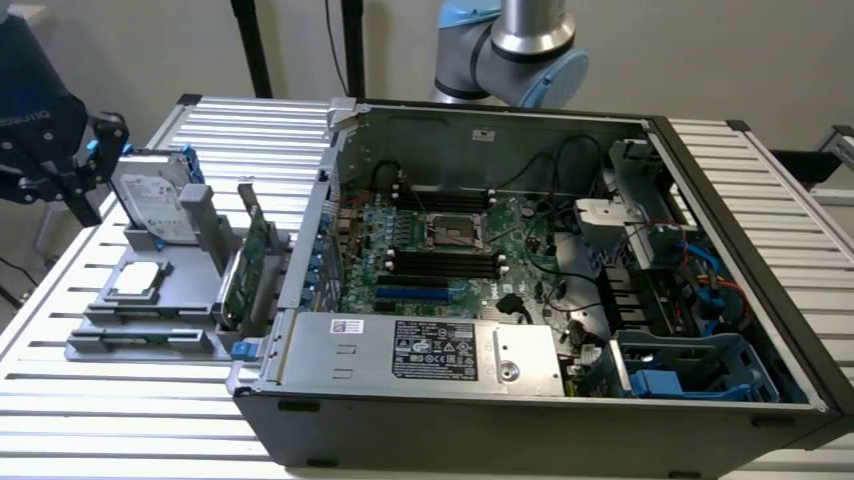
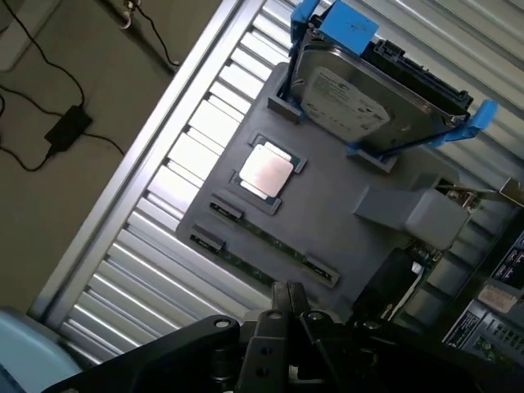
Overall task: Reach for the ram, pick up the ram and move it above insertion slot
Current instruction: 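Pick up the ram and move it above insertion slot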
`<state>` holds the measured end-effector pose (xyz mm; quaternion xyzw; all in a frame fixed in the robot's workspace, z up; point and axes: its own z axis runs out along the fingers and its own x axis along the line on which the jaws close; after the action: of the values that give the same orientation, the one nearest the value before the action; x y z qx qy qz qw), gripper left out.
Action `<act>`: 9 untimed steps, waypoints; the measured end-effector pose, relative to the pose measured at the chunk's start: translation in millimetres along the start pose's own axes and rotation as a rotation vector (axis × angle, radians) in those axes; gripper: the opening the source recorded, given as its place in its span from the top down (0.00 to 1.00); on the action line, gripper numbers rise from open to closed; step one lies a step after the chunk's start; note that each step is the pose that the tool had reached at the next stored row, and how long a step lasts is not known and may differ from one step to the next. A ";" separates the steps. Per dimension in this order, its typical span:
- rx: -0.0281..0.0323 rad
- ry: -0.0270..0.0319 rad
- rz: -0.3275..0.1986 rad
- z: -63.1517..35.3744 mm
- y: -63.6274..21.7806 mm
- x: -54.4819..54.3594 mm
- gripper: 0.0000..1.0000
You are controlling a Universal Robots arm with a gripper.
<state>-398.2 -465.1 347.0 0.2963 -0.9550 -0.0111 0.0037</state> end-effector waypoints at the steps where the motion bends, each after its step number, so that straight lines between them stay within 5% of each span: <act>1: 0.0000 0.0005 -0.019 0.0 0.0 0.0 0.89; 9: 0.0000 0.0039 -0.164 0.0 0.0 0.0 0.89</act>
<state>-398.2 -465.1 347.0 0.3734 -0.9276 -0.0108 0.0046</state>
